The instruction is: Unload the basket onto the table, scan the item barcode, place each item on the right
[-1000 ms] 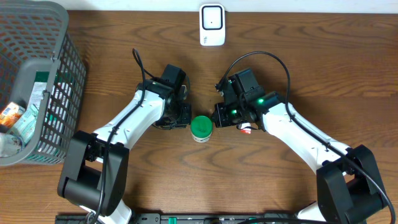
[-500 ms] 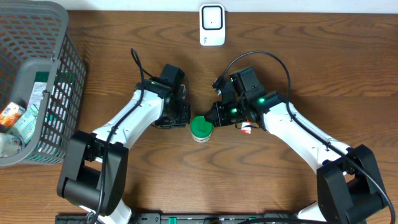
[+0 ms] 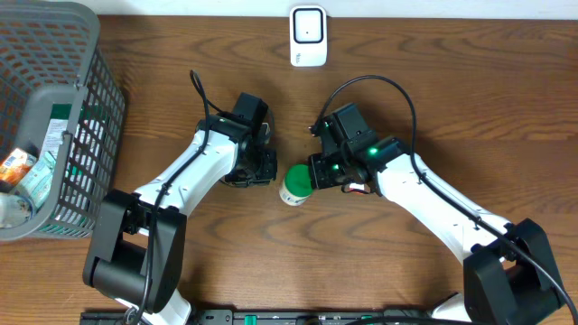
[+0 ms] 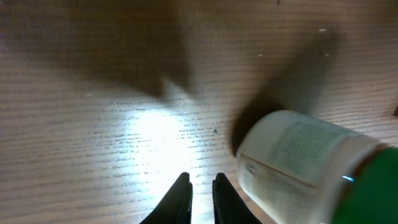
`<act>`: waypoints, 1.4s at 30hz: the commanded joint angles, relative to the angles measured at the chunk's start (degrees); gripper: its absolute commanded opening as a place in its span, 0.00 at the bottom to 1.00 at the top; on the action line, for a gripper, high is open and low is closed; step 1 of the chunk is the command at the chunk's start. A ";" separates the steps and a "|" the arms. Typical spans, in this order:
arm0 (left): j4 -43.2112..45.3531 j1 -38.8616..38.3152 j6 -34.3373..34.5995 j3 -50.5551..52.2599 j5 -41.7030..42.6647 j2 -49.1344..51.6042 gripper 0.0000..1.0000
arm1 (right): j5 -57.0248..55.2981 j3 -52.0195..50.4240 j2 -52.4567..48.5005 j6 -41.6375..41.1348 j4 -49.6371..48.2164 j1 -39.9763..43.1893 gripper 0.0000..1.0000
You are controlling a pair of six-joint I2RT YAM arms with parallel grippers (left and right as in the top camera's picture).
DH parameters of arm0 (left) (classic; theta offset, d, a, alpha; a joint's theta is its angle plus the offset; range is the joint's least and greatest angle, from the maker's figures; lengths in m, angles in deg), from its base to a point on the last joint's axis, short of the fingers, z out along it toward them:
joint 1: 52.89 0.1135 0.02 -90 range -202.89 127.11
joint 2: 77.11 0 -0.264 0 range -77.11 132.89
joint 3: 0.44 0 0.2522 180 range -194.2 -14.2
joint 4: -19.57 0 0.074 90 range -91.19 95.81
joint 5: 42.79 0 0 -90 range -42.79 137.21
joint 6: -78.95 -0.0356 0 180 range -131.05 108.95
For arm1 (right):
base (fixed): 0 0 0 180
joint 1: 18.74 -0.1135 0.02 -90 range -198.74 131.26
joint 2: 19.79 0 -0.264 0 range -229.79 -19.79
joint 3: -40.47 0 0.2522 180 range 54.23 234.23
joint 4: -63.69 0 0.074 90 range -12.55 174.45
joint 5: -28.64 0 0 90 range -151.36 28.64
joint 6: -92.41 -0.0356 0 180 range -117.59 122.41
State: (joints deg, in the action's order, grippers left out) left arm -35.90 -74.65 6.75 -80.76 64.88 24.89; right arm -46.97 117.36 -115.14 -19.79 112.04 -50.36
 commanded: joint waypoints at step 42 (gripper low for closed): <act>4.52 0.15 -0.17 -0.42 -4.72 -1.33 0.59 | -13.14 1.62 -1.36 -0.87 6.05 8.04 0.99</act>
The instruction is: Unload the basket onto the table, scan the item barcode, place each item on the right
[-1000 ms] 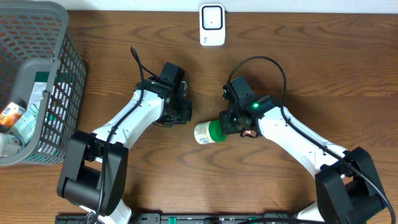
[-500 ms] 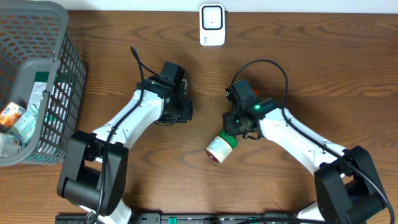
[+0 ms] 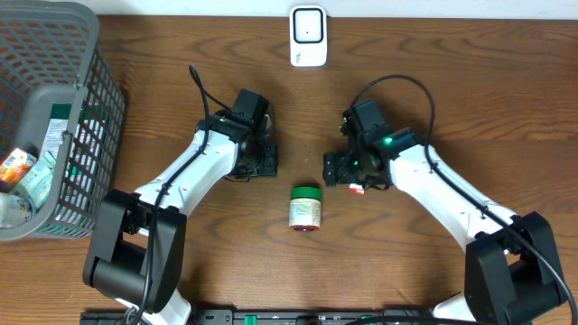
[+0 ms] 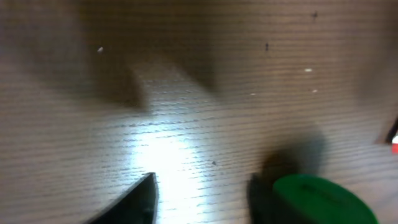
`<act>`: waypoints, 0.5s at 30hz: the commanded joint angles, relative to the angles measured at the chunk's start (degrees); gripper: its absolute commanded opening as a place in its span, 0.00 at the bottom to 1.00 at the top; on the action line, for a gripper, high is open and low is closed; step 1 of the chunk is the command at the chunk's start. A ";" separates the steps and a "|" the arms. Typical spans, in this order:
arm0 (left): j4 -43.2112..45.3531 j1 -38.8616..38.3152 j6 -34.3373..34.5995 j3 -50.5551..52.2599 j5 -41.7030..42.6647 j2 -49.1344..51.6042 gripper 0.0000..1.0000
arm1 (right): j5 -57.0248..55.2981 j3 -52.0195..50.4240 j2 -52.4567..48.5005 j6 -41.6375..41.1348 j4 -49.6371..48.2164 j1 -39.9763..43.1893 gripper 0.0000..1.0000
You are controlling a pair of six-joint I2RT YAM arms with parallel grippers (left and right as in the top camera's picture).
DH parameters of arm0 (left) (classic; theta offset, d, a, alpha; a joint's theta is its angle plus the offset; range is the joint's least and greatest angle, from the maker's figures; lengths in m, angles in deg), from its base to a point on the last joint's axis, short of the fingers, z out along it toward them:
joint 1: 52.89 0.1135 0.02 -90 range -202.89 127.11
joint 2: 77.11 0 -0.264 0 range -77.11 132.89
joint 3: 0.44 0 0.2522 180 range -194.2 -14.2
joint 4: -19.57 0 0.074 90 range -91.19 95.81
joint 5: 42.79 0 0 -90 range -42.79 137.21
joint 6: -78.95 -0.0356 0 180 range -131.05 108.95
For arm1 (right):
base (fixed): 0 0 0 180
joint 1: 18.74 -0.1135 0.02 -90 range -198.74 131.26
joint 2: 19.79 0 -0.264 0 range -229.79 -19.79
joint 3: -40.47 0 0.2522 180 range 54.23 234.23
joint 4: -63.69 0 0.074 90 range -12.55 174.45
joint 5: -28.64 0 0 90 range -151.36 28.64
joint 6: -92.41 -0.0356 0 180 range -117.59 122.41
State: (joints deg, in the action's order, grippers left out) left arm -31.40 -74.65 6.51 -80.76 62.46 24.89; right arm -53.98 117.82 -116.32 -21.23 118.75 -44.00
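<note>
A white bottle (image 3: 304,210) with a green lid (image 3: 305,191) lies on the wooden table, held by neither gripper, its lid toward the back. My left gripper (image 3: 263,162) hovers to the bottle's upper left. In the left wrist view it (image 4: 200,200) is open with only bare table between the fingers, and the green lid (image 4: 323,200) shows blurred just right of the right finger. My right gripper (image 3: 337,170) is to the bottle's upper right, apart from it, and its jaws are not distinguishable from above. The white scanner (image 3: 308,36) stands at the back edge.
A grey wire basket (image 3: 90,108) holding several packaged items fills the far left. Cables run from both arms across the table behind the grippers.
The bottle, which was at my right gripper's tip between the two grippers, now lies free nearer the front. My left gripper has opened. My right gripper has drawn back to the right.
</note>
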 commanded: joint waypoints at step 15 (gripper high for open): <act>0.85 0.20 0.11 -0.42 -4.37 -1.33 0.84 | -9.25 1.16 -0.17 0.55 -1.25 2.23 0.99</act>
